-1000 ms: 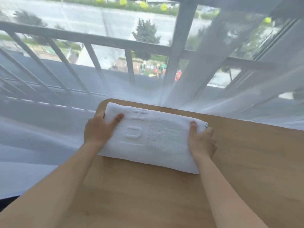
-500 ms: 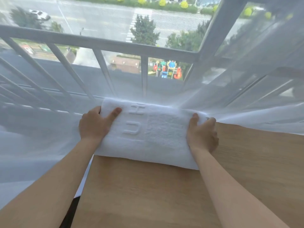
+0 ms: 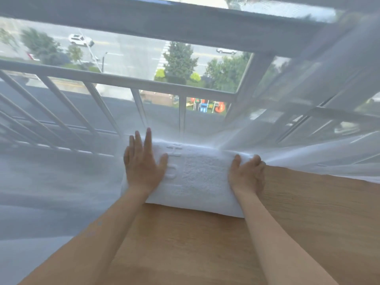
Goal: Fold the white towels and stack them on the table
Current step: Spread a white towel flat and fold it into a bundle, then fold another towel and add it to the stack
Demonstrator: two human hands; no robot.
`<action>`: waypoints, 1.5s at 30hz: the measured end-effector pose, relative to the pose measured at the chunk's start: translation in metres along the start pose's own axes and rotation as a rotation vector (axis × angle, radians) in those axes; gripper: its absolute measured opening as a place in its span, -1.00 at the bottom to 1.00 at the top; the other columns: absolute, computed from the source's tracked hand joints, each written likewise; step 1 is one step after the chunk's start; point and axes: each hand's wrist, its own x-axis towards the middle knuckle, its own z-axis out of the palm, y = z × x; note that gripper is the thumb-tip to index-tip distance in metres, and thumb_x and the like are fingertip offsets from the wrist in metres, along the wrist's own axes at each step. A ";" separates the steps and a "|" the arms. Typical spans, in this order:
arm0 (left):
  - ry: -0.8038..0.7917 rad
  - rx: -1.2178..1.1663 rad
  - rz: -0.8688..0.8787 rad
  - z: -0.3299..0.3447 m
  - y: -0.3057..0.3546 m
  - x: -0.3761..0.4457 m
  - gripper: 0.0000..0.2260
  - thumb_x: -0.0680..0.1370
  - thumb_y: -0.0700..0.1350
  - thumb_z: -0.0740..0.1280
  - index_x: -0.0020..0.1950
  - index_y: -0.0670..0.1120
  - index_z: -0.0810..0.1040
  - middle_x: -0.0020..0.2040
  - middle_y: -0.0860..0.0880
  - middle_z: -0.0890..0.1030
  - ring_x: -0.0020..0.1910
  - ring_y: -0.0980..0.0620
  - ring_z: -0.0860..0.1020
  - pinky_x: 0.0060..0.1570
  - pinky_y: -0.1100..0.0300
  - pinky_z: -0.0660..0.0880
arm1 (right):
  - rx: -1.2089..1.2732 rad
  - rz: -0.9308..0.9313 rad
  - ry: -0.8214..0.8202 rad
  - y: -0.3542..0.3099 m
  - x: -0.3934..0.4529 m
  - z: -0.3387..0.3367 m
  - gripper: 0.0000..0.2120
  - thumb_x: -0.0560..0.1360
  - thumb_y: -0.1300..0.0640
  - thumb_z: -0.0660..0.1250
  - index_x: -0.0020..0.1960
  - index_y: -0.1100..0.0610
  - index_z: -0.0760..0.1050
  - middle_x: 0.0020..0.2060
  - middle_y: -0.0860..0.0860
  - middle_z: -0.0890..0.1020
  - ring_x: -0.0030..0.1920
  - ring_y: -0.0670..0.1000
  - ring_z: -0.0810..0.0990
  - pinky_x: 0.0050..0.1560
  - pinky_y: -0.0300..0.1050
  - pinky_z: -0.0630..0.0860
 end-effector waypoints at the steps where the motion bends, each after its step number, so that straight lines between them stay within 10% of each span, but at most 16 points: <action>1: -0.005 0.033 0.140 0.008 0.008 -0.012 -0.39 0.58 0.18 0.18 0.63 0.16 0.11 0.65 -0.08 0.11 0.63 -0.09 0.02 0.55 -0.07 0.00 | -0.057 -0.117 0.092 -0.002 -0.007 -0.002 -0.43 0.62 -0.14 0.11 0.45 0.23 0.23 0.35 0.23 0.40 0.32 0.29 0.41 0.26 0.16 0.32; 5: -0.160 0.130 0.234 0.024 0.009 -0.004 -0.45 0.56 0.29 -0.03 0.57 0.30 0.18 0.64 0.07 0.12 0.63 0.05 -0.05 0.57 0.02 -0.18 | -0.202 -0.597 -0.015 -0.003 -0.040 0.011 -0.47 0.62 -0.17 -0.03 0.52 0.01 0.22 0.47 0.08 0.29 0.54 0.23 0.14 0.55 0.17 -0.05; 21: -0.221 0.283 0.222 0.030 0.016 0.005 -0.44 0.61 0.30 -0.15 0.62 0.23 0.05 0.66 0.01 0.06 0.63 -0.02 -0.10 0.56 -0.06 -0.20 | -0.359 -0.539 -0.290 -0.009 -0.026 0.013 -0.40 0.60 -0.27 -0.22 0.61 -0.14 -0.09 0.62 0.02 -0.06 0.59 0.16 -0.28 0.45 0.31 -0.44; 27: -0.246 0.299 0.186 0.023 0.059 -0.053 -0.43 0.69 0.14 -0.06 0.64 -0.11 0.08 0.63 -0.20 0.10 0.61 -0.22 0.05 0.53 -0.16 0.01 | -0.249 -0.597 -0.373 0.036 -0.084 -0.028 -0.48 0.67 -0.09 0.00 0.60 -0.12 0.01 0.62 0.06 -0.07 0.60 0.18 -0.17 0.55 0.12 -0.25; 32: -0.416 0.276 0.449 0.025 0.107 -0.128 -0.50 0.70 0.16 0.00 0.60 -0.01 0.23 0.63 -0.15 0.13 0.61 -0.12 0.08 0.52 -0.07 0.05 | -0.216 -0.560 -0.401 0.097 -0.111 -0.069 -0.54 0.65 -0.05 0.09 0.55 -0.17 0.21 0.60 0.05 0.09 0.57 0.18 0.05 0.54 0.07 -0.02; 37: -0.419 0.053 0.606 0.010 0.172 -0.184 -0.64 0.70 0.12 0.06 0.36 0.07 0.53 0.33 0.05 0.57 0.32 -0.02 0.52 0.14 0.06 0.47 | -0.219 -0.494 -0.362 0.182 -0.110 -0.123 -0.53 0.65 -0.05 0.13 0.55 -0.22 0.20 0.61 0.03 0.13 0.59 0.09 0.09 0.54 -0.02 0.00; 45: -0.475 0.175 0.638 0.049 0.303 -0.307 -0.59 0.69 0.20 -0.06 -0.15 0.04 0.41 -0.01 -0.12 0.67 0.04 -0.21 0.61 -0.20 0.07 0.32 | -0.156 -0.362 -0.321 0.353 -0.110 -0.224 -0.49 0.68 -0.04 0.09 0.60 0.01 0.14 0.61 0.03 0.12 0.59 0.03 0.08 0.55 -0.02 0.01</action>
